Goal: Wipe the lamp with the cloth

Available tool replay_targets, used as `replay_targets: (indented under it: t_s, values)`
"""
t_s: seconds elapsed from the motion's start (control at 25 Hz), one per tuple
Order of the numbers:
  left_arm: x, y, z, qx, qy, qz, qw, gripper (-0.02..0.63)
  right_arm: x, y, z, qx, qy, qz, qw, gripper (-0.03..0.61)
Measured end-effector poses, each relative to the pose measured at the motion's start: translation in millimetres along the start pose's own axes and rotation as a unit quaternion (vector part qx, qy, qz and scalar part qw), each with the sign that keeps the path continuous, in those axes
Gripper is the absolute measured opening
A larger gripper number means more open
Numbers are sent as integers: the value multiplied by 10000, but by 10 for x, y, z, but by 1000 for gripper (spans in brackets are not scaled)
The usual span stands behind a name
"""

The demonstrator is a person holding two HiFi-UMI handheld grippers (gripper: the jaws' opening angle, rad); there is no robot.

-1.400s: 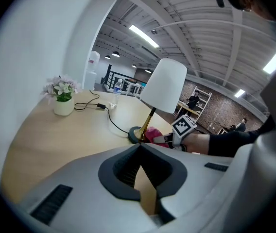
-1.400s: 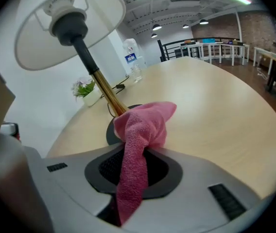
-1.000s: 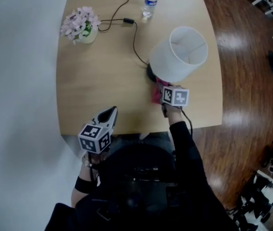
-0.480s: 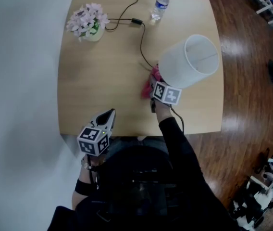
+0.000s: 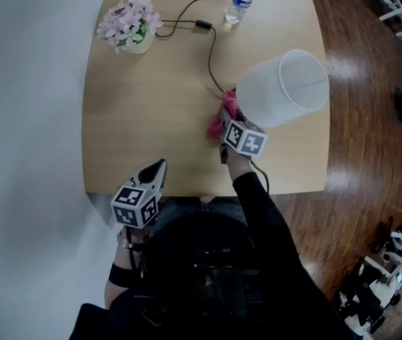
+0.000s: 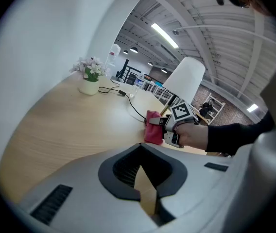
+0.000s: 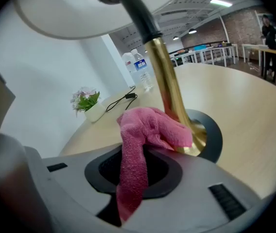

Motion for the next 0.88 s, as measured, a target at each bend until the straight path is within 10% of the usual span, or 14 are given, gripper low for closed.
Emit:
replay_targets:
  t_s: [0.6,0.88]
  values:
    - [-478,38,-449,-395,-256,370,9982,5,362,-124,-1259,-176,-318,394,9986,74]
    - [-760,128,-713,-543,-108,611,9966,5,243,373,-1712,-91,639,93,9979,74]
Point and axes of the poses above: the fingertips, and each gripper's own axes: x backward along the fingers, z to its left, y out of its top, the point moved 10 cm from there along x, backward along the fingers, and after that the axes turned 12 degrees about -y, right-handed, at the moved point
